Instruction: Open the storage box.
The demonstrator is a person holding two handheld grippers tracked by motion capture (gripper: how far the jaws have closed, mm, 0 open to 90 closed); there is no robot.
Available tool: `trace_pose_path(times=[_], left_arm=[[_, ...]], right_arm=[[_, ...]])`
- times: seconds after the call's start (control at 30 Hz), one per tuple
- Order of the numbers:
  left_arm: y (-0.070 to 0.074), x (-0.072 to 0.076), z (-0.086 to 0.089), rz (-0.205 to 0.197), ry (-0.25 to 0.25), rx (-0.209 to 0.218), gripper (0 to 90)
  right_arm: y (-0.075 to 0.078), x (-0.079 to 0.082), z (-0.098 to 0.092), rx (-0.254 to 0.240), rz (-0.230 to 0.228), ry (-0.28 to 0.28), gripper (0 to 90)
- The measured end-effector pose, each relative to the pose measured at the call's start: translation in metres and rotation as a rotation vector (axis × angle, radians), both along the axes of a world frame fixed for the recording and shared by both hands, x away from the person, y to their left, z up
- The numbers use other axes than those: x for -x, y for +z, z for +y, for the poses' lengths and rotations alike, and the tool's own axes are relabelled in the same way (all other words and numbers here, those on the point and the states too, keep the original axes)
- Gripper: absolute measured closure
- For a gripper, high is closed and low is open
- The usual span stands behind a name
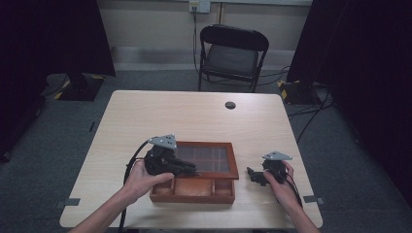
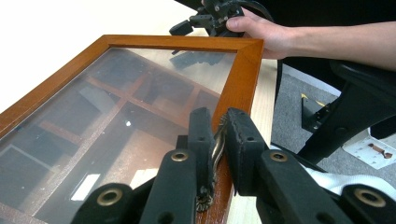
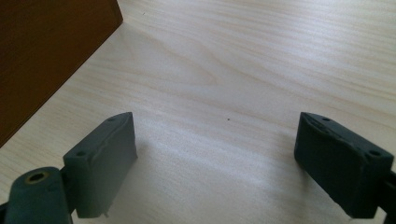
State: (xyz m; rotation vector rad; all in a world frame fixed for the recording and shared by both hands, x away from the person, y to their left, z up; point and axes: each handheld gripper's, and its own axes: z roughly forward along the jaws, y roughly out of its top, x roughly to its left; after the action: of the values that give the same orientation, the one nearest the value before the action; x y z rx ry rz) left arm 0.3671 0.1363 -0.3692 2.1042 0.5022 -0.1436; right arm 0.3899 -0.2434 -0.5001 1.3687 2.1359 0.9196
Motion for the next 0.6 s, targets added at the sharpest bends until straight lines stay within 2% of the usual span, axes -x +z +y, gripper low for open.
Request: trace_pose_path(times=[0.13,0.47,0.6], left_arm=[[0.003,-0.002,0.000,0.000,0.001,0.006,80.7],[0.008,-0.004,-0.002,0.023,0.005,-0.030,80.7],[0.011,-0.007,-0.002,0.024,0.009,-0.019,80.6]], right_arm=[[0.000,0.000,0.000,0.000,0.000,0.000,12.2],[0.000,0.000,0.000,0.000,0.000,0.000,12.2],[0.000,0.000,0.000,0.000,0.000,0.000,12.2]])
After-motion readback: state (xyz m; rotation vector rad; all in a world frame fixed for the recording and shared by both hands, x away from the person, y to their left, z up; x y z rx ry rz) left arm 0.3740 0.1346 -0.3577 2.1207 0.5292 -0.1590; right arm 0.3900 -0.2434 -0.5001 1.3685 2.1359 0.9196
